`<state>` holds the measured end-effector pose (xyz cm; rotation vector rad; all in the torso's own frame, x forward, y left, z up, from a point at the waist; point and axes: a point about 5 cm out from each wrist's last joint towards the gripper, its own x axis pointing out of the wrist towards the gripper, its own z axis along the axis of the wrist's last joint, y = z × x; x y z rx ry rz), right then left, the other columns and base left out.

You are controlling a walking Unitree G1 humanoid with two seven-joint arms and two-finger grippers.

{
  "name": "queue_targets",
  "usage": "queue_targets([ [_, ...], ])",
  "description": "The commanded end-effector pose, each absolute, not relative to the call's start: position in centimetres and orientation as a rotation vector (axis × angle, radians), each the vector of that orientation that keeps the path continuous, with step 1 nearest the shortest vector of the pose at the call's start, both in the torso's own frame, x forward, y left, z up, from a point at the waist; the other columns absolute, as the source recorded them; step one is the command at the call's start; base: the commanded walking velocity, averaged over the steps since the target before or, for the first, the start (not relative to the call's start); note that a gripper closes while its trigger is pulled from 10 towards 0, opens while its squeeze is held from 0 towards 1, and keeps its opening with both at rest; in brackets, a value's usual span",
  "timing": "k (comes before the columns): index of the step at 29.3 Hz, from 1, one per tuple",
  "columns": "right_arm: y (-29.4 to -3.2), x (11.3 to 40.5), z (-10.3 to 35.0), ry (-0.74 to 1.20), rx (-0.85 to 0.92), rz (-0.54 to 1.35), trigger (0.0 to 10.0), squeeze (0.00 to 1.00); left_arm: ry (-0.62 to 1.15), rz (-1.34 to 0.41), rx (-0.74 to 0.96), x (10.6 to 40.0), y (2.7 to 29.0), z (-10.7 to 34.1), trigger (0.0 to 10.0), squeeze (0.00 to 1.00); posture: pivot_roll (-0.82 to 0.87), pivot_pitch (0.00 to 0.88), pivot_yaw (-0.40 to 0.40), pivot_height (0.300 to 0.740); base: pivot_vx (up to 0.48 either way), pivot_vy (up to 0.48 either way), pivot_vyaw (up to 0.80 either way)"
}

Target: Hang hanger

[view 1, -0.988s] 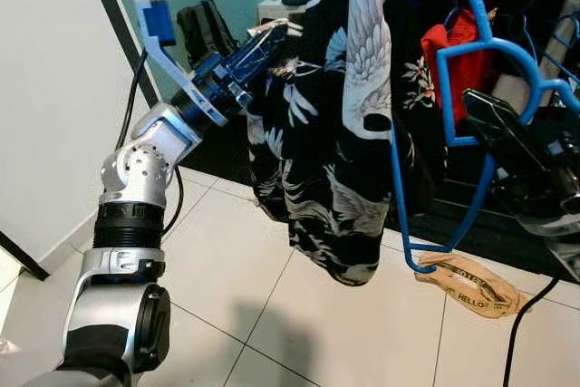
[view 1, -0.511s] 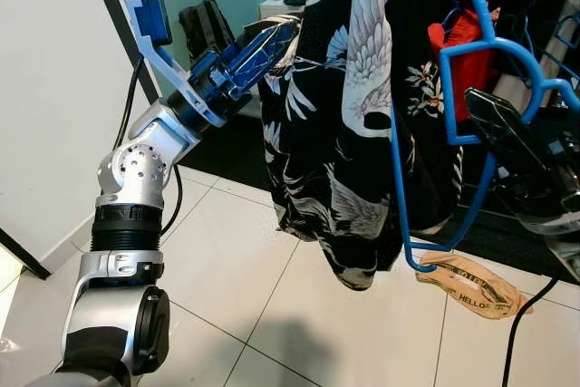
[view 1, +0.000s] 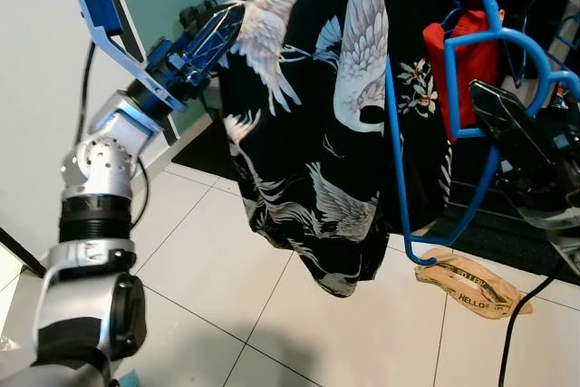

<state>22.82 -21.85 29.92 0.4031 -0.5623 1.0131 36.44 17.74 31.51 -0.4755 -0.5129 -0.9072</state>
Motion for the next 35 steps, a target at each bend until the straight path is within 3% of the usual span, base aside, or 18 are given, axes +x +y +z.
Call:
queue_targets([
  [1,-21.8,22.5,30.6,-0.601,0.392,1.031,10.0,0.0,-0.441,-0.869,-0.372,36.8,18.2,30.7,10.0,0.0,-0.06,0.02,0.096,0.74,0.0,0.0,0.0],
  [10,-21.7,22.5,30.6,-0.597,0.385,1.028,10.0,0.0,-0.417,-0.857,-0.25,36.8,18.0,30.5,10.0,0.0,-0.06,0.021,0.096,0.74,0.0,0.0,0.0],
  [23,-21.7,23.1,30.3,-0.564,0.361,0.978,10.0,0.0,-0.629,-0.975,-0.365,34.6,17.3,34.8,10.0,0.0,-0.06,0.028,0.095,0.74,0.0,0.0,0.0],
  [25,-21.7,23.5,30.3,-0.556,0.354,0.962,10.0,0.0,-0.682,-1.054,-0.38,33.2,16.3,36.1,10.0,0.0,-0.06,0.029,0.092,0.74,0.0,0.0,0.0],
  [27,-21.2,24.0,30.5,-0.56,0.356,0.964,10.0,0.0,-0.68,-1.183,-0.392,31.2,13.5,36.1,10.0,0.0,-0.05,0.028,0.089,0.74,0.0,0.0,0.0],
  [35,-20.8,23.9,30.7,-0.571,0.368,0.986,10.0,0.0,-0.55,-1.349,-0.395,30.3,11.6,31.9,10.0,0.0,-0.06,0.027,0.088,0.74,0.0,0.0,0.0],
])
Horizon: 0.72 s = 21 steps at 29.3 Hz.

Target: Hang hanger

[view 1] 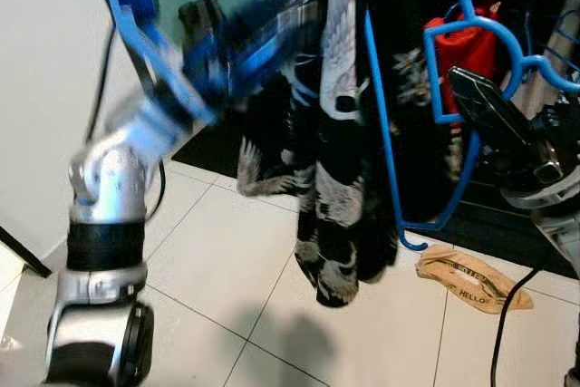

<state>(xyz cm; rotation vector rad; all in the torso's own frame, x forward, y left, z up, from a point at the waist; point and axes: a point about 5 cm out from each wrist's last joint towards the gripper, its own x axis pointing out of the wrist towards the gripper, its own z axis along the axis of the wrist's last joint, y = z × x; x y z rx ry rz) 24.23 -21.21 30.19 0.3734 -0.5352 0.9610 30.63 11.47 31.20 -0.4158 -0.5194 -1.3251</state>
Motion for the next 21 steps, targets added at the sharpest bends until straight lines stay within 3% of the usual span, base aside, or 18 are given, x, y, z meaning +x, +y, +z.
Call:
queue_targets([
  [1,-20.8,23.8,30.8,-0.575,0.369,0.993,10.0,0.0,-0.495,-1.365,-0.345,30.5,11.1,30.5,10.0,0.0,-0.06,0.029,0.091,0.74,0.0,0.0,0.0],
  [5,-20.6,23.5,31.0,-0.584,0.376,1.014,10.0,0.0,-0.415,-1.243,-0.193,32.3,10.4,28.6,10.0,0.0,-0.06,0.029,0.093,0.74,0.0,0.0,0.0],
  [7,-20.3,23.2,31.1,-0.59,0.377,1.04,10.0,0.0,-0.399,-1.041,-0.07,34.4,10.3,28.3,10.0,0.0,-0.07,0.028,0.094,0.74,0.0,0.0,0.0],
  [10,-20.2,23.1,31.2,-0.595,0.375,1.053,10.0,0.0,-0.407,-0.916,-0.025,35.4,10.8,28.6,10.0,0.0,-0.07,0.03,0.096,0.74,0.0,0.0,0.0],
  [19,-20.3,22.8,31.6,-0.61,0.373,1.06,10.0,0.0,-0.436,-0.844,-0.033,35.0,11.3,29.3,10.0,0.0,-0.07,0.03,0.096,0.74,0.0,0.0,0.0],
  [20,-20.4,22.8,31.6,-0.609,0.372,1.059,10.0,0.0,-0.451,-0.845,-0.047,35.0,11.4,29.4,6.4,0.0,-0.07,0.03,0.095,0.74,0.0,0.0,0.0],
  [21,-20.4,22.8,31.6,-0.609,0.372,1.059,10.0,0.0,-0.451,-0.845,-0.047,35.0,11.4,29.4,6.4,0.0,-0.07,0.03,0.095,0.74,0.0,0.0,0.0],
])
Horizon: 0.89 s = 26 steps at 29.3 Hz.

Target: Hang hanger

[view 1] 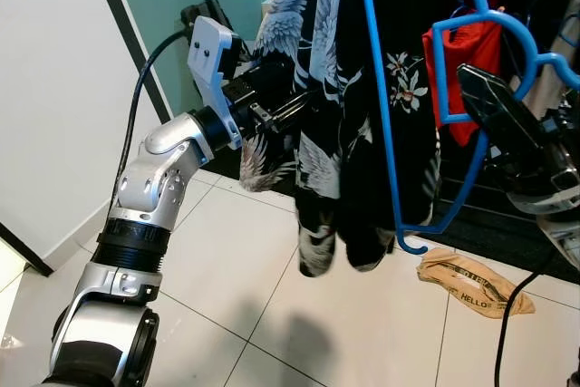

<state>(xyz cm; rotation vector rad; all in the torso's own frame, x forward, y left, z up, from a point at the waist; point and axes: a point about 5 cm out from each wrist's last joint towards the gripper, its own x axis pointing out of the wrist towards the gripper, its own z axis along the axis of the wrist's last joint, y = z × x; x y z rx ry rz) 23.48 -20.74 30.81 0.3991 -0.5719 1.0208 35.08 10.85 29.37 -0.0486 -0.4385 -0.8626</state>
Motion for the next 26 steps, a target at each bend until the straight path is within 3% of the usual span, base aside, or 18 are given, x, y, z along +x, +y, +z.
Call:
queue_targets([
  [1,-20.4,22.8,31.6,-0.609,0.373,1.059,10.0,0.0,-0.463,-0.844,-0.06,35.0,11.4,29.5,3.1,0.0,-0.07,0.028,0.094,0.74,0.0,0.0,0.0],
  [2,-20.4,22.8,31.6,-0.608,0.373,1.058,10.0,0.0,-0.479,-0.836,-0.07,35.1,11.4,29.6,3.1,0.0,-0.07,0.028,0.094,0.74,0.0,0.0,0.0],
  [3,-20.5,22.8,31.6,-0.608,0.373,1.057,10.0,0.0,-0.495,-0.837,-0.093,35.1,11.4,29.8,0.0,0.0,-0.07,0.027,0.094,0.74,0.0,0.0,0.0],
  [6,-20.5,22.8,31.6,-0.608,0.371,1.054,10.0,0.0,-0.533,-0.901,-0.189,34.6,10.8,30.4,0.0,0.0,-0.07,0.026,0.095,0.74,0.0,0.0,0.0],
  [26,-20.7,22.9,31.7,-0.607,0.365,1.047,10.0,0.0,-0.592,-1.131,-0.383,32.4,9.7,31.3,0.0,0.0,-0.07,0.025,0.092,0.74,0.0,0.0,0.0],
])
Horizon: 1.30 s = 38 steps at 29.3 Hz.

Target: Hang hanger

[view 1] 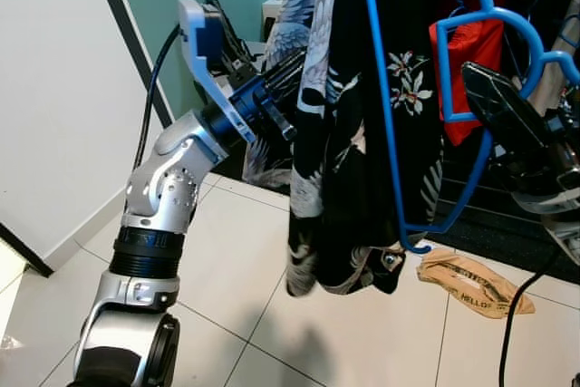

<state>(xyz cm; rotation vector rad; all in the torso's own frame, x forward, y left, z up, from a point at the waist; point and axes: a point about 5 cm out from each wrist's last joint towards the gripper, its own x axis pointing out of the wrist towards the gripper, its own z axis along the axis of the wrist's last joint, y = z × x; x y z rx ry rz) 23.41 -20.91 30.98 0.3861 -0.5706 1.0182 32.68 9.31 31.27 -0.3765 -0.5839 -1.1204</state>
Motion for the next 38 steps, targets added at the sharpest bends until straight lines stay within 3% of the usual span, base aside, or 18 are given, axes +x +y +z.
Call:
queue_targets([
  [1,-20.7,22.9,31.7,-0.607,0.365,1.047,10.0,0.0,-0.592,-1.131,-0.383,32.4,9.7,31.3,0.0,0.0,-0.07,0.025,0.092,0.74,0.0,0.0,0.0],
  [2,-20.7,22.9,31.7,-0.607,0.365,1.047,10.0,0.0,-0.598,-1.144,-0.387,32.2,9.8,31.3,10.0,0.0,-0.07,0.026,0.092,0.74,0.0,0.0,0.0],
  [5,-20.7,22.9,31.7,-0.607,0.365,1.047,10.0,0.0,-0.598,-1.144,-0.387,32.2,9.8,31.3,10.0,0.0,-0.07,0.026,0.092,0.74,0.0,0.0,0.0],
  [6,-20.7,22.9,31.7,-0.608,0.366,1.047,10.0,0.0,-0.6,-1.156,-0.383,32.1,10.0,31.3,10.0,0.31,-0.07,0.026,0.091,0.74,0.0,0.0,0.0],
  [7,-20.6,22.9,31.7,-0.609,0.366,1.048,10.0,0.0,-0.602,-1.158,-0.377,32.0,10.2,31.3,10.0,1.0,-0.07,0.026,0.088,0.74,0.0,0.0,0.0],
  [29,-20.6,23.0,31.9,-0.611,0.361,1.055,10.0,0.0,-0.578,-1.272,-0.336,30.5,9.4,31.1,10.0,1.0,-0.06,0.026,0.084,0.74,0.0,0.0,0.0],
  [30,-20.6,23.0,31.9,-0.611,0.361,1.057,10.0,0.0,-0.555,-1.282,-0.314,30.4,8.9,30.8,10.0,0.0,-0.06,0.026,0.084,0.74,0.0,0.0,0.0],
  [38,-20.5,22.9,32.0,-0.613,0.358,1.063,10.0,0.0,-0.497,-1.264,-0.223,30.6,7.3,30.0,10.0,0.0,-0.07,0.025,0.087,0.74,0.0,0.0,0.0],
])
